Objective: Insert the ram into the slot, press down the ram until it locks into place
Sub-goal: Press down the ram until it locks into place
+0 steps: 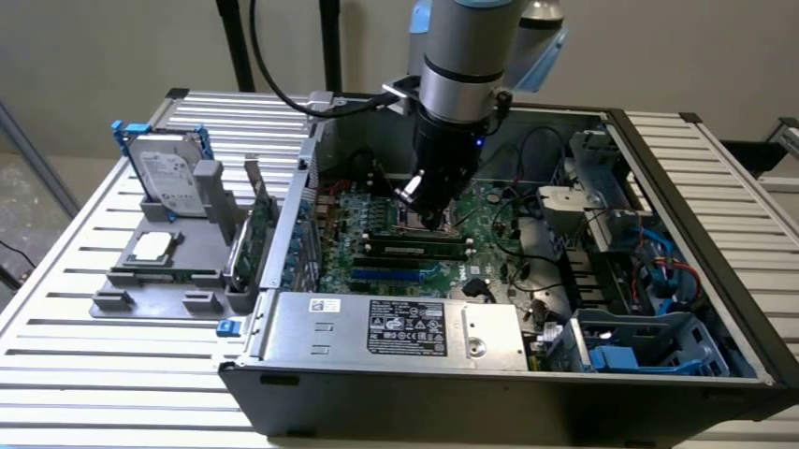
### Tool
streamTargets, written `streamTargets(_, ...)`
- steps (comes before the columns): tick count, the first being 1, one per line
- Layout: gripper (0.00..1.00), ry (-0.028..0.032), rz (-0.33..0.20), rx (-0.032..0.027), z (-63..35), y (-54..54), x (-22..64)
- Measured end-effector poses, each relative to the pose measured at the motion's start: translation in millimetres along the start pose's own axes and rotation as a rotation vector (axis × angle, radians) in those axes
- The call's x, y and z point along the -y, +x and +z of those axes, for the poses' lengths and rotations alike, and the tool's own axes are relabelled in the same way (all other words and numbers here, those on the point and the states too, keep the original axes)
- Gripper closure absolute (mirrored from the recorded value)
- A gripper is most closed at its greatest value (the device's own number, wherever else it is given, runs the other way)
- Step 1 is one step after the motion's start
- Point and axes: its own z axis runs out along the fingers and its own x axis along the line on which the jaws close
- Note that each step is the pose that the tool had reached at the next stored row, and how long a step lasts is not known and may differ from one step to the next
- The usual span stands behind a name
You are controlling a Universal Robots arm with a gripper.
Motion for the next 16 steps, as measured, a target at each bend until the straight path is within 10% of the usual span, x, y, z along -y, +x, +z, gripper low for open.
streamTargets(16,0.89,-0.0031,0.278,0.0090,0.0,0.0,0.0)
